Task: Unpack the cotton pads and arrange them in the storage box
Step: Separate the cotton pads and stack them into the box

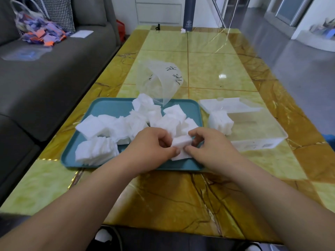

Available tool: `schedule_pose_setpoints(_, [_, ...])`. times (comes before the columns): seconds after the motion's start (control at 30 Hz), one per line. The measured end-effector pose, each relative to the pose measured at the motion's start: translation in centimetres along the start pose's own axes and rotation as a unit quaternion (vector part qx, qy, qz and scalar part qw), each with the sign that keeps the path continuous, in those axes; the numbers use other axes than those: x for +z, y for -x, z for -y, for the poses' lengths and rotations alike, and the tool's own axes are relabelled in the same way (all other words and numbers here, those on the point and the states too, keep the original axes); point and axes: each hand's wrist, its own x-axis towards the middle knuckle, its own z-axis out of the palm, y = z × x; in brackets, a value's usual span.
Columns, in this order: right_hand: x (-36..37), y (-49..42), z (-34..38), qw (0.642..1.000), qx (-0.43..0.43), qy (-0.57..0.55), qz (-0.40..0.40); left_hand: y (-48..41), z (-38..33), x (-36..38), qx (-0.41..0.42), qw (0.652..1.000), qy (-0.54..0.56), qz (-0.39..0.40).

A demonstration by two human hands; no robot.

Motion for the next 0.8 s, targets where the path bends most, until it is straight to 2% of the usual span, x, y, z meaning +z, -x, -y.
schedule_pose_setpoints(0.17, [-0.4, 0.5, 0.1, 0.999, -0.036, -0.03, 0.009, 0.5, 0.3, -0.3, -0.015, 0.997, 0.08, 0.008])
schedule_pose_setpoints(0.33, [-0.5, 1.0, 0.1, 0.998, -0.062, -0.021, 0.001, 0.9, 0.1, -0.4, 0.023, 0.999, 0.021, 0.02])
schedule_pose_setpoints(0.5, [-0.2, 1.3, 0.2, 0.998, -0.036, -0.04, -0.013, 0.8, -0.1, -0.1, 0.026, 0.999, -0.021, 0.04])
schedule_pose_setpoints(0.8, [0.1, 1.4, 0.4, 0.998, -0.065, -0.004, -0.003, 0.9, -0.2, 0.1, 0.046, 0.998, -0.04, 0.011])
